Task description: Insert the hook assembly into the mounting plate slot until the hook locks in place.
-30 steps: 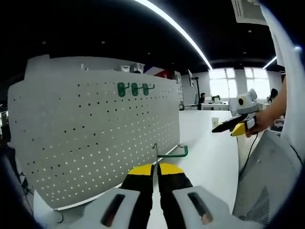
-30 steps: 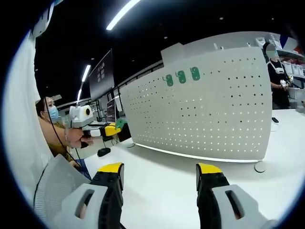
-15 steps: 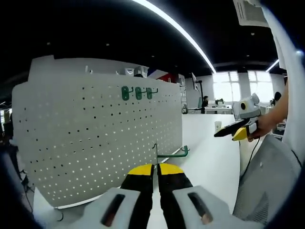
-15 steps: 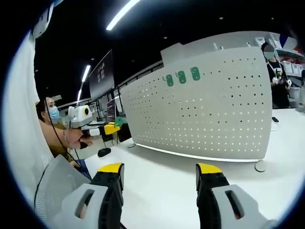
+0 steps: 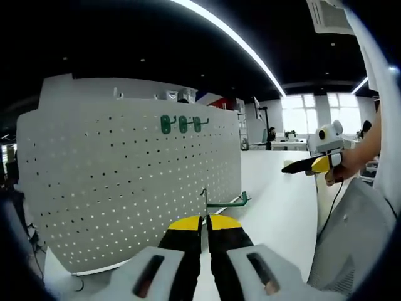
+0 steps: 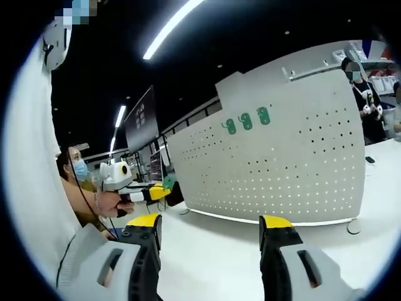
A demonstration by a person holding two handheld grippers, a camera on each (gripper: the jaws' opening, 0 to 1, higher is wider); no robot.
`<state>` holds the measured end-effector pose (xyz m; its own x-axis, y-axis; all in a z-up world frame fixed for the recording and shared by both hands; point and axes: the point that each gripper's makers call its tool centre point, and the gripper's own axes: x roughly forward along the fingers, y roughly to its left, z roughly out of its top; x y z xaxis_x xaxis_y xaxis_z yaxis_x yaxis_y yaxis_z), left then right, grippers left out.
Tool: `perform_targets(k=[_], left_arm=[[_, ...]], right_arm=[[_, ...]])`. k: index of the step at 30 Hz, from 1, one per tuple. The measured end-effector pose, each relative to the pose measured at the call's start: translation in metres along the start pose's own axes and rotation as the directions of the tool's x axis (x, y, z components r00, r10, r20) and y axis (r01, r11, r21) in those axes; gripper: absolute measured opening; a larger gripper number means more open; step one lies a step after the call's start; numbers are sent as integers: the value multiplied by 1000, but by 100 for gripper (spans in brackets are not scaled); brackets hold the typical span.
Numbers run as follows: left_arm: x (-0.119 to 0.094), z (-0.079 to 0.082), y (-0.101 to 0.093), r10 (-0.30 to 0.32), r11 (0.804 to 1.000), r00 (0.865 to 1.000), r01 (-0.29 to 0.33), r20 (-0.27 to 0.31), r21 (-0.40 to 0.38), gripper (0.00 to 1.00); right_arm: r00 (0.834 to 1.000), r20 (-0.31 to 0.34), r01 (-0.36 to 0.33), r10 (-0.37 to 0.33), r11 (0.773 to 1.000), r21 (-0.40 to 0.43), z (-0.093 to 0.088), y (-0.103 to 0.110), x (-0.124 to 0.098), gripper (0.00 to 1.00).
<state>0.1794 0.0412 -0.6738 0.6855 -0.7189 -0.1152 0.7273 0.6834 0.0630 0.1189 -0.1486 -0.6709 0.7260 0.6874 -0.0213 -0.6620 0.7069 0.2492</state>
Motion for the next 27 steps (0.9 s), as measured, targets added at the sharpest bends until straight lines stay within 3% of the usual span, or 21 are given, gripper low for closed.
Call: perform_targets(k=[11,27], left_arm=[[12,14,-11,17,1000,1000,-17,20,17,3],[19,28,-16,39,999,998,-40,52,16,2]], right_arm=[[997,49,-69,65,995,70,17,15,25,55],[989,87,-127,117,984,126,27,29,52,52]])
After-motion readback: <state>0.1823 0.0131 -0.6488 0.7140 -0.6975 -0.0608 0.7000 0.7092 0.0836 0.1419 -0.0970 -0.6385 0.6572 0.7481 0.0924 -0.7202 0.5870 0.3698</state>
